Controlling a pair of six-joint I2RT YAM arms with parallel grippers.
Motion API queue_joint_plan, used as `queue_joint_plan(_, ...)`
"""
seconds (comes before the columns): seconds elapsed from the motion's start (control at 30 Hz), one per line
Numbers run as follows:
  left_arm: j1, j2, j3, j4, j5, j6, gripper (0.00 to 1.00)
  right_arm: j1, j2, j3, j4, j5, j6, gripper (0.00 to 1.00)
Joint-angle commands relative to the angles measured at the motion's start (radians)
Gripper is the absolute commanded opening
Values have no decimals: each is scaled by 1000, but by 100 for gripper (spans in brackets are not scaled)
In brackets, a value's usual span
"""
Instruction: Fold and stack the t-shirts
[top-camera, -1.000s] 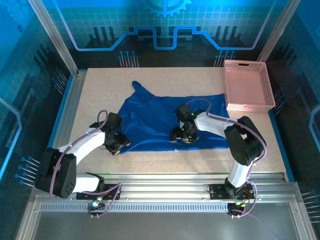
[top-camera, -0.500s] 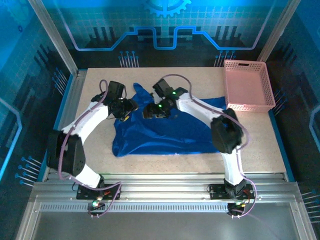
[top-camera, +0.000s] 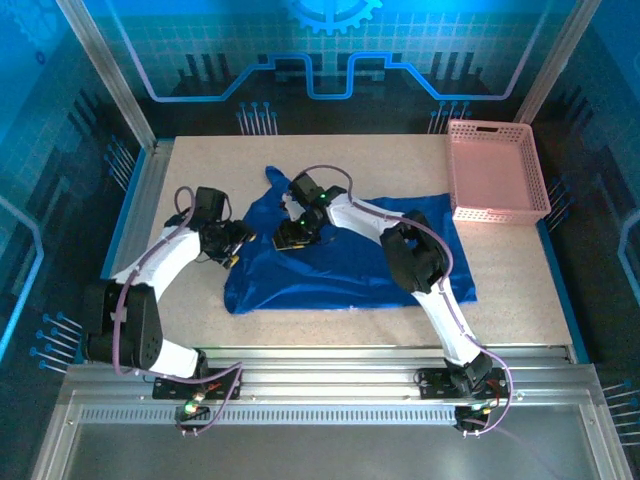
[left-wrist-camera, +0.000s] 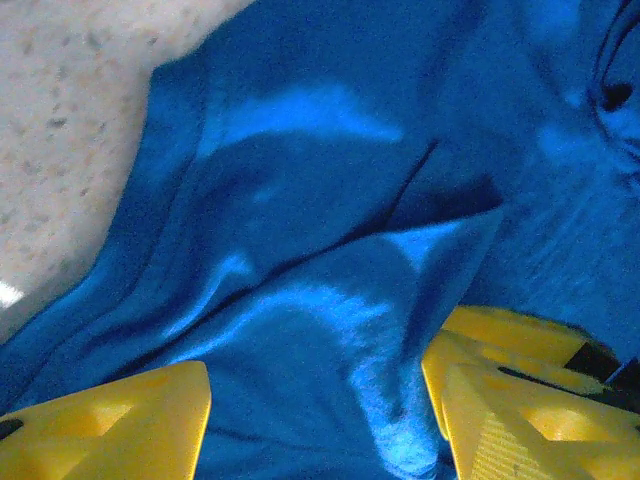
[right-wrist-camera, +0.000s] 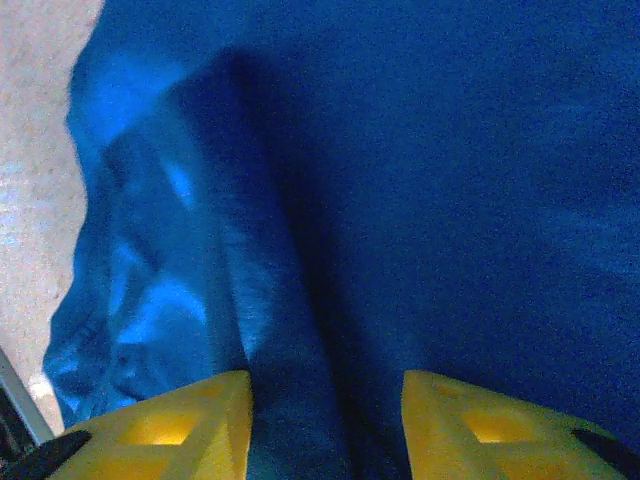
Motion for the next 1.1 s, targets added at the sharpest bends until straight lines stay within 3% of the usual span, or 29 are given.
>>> queue_joint_plan(0.0, 4, -67, -44, -60, -5, 9, 64, 30, -28, -21, 19, -30, -14, 26)
queue_joint_plan(0.07, 3, -97, -60, -80, -7, 19, 64, 41, -68, -32, 13, -16, -35, 16)
queue_joint_plan(0.17, 3, -136, -80, -107, -17, 26, 65, 76, -106, -44, -21, -10, -85, 9)
queue_joint_plan(0.33, 3, -175, -124, -112, -20, 8, 65, 155, -182, -140, -36, 26, -107, 7)
queue_joint_plan(0.5, 3, -198, -142, -123, -39, 12, 65, 245, -255, -285, -23, 58, -111, 15)
queue_joint_plan(0.63, 3, -203, -150, -120, -42, 19, 65, 262, -315, -391, 14, 83, -70, 22)
queue_joint_plan(0.7, 3, -212, -150, -113, -42, 31, 65, 236, -408, -461, 82, 86, -28, 26)
queue_joint_plan(0.77, 3, -222, -151, -92, -37, 49, 66, 189, -501, -515, 139, 74, 7, 43)
queue_joint_plan(0.83, 3, -218, -145, -59, -20, 73, 66, 138, -542, -527, 129, 86, 28, 51)
queue_joint_plan(0.97, 1, -165, -100, -36, -23, 122, 66, 29, -464, -438, 14, 90, 22, 57)
queue_joint_plan(1.07, 1, -106, -83, 55, 45, 143, 64, -28, -334, -329, -35, 28, 25, 56)
